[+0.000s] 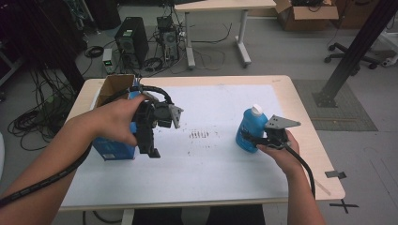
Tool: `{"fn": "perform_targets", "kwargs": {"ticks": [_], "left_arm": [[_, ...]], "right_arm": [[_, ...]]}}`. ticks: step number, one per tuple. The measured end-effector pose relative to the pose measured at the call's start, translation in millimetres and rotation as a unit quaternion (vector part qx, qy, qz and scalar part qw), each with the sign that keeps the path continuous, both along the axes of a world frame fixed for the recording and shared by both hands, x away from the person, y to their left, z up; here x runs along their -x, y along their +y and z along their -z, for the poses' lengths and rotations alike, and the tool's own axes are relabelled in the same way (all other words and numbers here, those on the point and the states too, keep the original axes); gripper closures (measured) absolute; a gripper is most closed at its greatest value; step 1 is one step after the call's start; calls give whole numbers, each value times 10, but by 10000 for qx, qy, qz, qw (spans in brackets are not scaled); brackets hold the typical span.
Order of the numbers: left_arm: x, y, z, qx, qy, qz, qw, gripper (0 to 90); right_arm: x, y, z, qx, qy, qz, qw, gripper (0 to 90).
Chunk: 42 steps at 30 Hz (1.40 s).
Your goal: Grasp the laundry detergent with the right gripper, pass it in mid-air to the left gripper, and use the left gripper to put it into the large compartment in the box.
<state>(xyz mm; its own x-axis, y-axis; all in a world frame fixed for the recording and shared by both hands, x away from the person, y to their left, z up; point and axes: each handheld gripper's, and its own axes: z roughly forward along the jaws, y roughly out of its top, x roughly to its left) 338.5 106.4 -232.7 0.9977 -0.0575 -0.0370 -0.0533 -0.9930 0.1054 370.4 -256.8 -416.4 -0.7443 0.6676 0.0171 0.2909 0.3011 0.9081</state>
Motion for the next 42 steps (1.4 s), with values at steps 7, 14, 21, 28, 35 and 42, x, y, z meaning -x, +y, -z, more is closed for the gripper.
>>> {"fn": "perform_targets", "kwargs": {"ticks": [7,14,21,28,35,42], "left_arm": [[-28,-14,-23,1,-27,-6,10000,2],[-101,-22,-92,24,-69,-95,9999,2],[-167,-45,-173,12,-133,-158,9998,2],[-180,-120,-213,-19,-156,-125,9998,2],[-157,-208,-226,-59,-163,-73,9998,2],[-134,-243,-246,-66,-188,-61,9998,2]], "right_arm": [[60,-12,-282,-216,-245,-311,9990,468],[187,50,-722,86,-431,-983,9942,468],[348,140,-975,478,-411,-1681,9837,468],[466,259,-1046,678,-312,-2278,9709,468],[503,434,-990,735,-256,-2659,9608,467],[488,618,-874,667,-187,-2890,9548,466]]}}
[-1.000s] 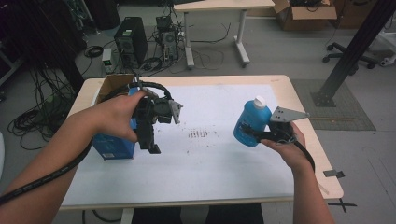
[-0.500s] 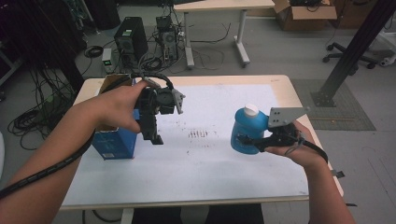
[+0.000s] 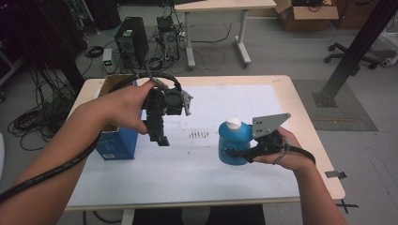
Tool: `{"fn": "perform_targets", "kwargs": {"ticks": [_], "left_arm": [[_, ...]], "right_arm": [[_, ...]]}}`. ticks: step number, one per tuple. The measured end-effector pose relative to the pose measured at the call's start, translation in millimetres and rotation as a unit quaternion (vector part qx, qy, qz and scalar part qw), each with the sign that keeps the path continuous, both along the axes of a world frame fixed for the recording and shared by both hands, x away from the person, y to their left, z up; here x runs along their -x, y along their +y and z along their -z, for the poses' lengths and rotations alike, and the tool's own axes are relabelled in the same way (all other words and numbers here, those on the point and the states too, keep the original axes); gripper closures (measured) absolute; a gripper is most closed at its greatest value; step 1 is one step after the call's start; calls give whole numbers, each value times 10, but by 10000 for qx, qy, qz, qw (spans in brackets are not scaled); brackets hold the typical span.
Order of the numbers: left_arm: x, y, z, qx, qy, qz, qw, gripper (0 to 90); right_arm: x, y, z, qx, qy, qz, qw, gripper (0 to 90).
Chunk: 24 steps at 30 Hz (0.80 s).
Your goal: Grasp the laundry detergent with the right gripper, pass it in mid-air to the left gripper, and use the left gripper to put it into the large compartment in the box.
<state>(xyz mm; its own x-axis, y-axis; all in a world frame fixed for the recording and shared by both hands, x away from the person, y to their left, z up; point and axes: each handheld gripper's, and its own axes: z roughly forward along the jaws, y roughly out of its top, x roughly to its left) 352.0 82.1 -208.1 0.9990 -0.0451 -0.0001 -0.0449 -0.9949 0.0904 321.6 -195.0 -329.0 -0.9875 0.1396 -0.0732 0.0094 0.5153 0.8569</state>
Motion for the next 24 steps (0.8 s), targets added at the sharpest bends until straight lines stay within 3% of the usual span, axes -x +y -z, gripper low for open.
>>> {"fn": "perform_targets", "kwargs": {"ticks": [10,24], "left_arm": [[44,-51,-15,3,-10,56,10000,2],[64,-109,-4,-43,-2,135,9999,2]], "right_arm": [[-67,348,210,-237,145,-290,9992,464],[-115,723,299,-186,151,-517,9984,463]]}}
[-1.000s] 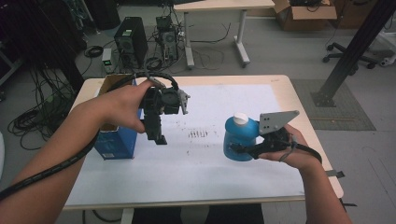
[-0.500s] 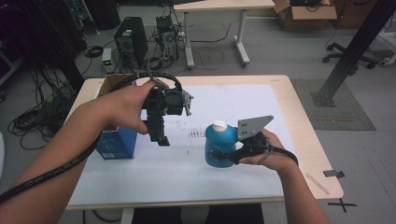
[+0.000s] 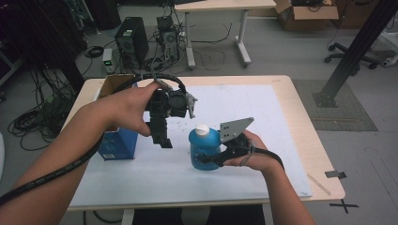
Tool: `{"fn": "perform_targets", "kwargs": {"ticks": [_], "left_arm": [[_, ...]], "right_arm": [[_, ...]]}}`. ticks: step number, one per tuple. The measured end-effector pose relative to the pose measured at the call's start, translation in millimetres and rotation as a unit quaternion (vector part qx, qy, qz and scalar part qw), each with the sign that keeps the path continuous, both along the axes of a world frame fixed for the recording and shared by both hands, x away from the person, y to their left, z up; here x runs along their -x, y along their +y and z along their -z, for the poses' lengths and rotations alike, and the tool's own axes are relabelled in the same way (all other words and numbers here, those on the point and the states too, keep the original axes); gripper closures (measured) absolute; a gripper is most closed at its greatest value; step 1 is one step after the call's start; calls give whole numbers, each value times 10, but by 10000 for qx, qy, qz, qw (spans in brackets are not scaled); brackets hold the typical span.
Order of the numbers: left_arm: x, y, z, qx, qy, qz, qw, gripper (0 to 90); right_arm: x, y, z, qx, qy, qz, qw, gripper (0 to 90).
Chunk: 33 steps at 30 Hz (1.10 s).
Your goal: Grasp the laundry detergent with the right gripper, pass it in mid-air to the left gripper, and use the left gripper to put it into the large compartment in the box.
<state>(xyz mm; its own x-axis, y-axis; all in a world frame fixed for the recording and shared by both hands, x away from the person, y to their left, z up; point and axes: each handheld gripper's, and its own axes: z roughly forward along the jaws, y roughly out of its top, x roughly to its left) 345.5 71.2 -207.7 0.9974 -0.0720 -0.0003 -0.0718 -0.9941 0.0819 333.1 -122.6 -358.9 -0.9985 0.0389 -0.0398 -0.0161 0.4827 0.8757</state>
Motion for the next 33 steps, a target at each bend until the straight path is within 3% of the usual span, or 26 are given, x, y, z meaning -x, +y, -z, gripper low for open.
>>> {"fn": "perform_targets", "kwargs": {"ticks": [7,33], "left_arm": [[-4,-42,37,-9,16,36,10000,1],[35,-70,114,-66,50,29,10000,2]], "right_arm": [[-33,182,32,0,-83,-78,9999,463],[-101,545,60,-193,-81,-188,9996,461]]}}
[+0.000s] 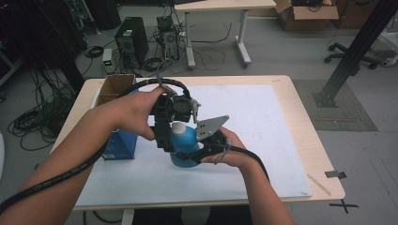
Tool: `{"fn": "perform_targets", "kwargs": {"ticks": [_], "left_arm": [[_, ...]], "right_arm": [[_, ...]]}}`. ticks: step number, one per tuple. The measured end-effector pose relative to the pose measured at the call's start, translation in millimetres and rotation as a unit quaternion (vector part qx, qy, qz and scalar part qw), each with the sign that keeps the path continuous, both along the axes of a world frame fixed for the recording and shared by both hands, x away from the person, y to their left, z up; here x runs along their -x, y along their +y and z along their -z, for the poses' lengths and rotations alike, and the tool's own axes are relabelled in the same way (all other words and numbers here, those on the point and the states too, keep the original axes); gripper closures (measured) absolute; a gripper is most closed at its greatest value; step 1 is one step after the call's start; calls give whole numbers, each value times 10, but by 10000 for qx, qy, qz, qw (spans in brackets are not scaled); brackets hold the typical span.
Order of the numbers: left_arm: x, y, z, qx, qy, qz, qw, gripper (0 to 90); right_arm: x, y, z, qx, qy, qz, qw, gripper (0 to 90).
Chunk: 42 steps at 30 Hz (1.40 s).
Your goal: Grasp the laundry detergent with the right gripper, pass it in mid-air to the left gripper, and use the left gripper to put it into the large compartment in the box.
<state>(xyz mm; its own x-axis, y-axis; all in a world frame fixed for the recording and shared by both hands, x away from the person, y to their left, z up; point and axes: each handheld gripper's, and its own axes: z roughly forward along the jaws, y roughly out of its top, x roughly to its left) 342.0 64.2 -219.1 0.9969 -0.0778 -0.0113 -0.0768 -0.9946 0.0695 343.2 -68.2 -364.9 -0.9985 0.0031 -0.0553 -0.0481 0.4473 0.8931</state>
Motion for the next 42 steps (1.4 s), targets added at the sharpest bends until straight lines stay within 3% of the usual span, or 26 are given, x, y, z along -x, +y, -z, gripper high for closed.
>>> {"fn": "perform_targets", "kwargs": {"ticks": [16,21,33,42], "left_arm": [[37,-109,64,-152,-155,114,9997,3],[39,-124,87,-187,-193,125,9996,8],[32,-135,98,-243,-169,56,9995,102],[50,-171,97,-343,-270,40,9990,152]], "right_arm": [[-10,36,-27,-111,46,30,9999,461],[-21,41,-38,-136,-52,22,9999,461],[-19,55,-54,-134,19,59,9999,461],[-29,69,-54,-81,5,89,9999,461]]}}
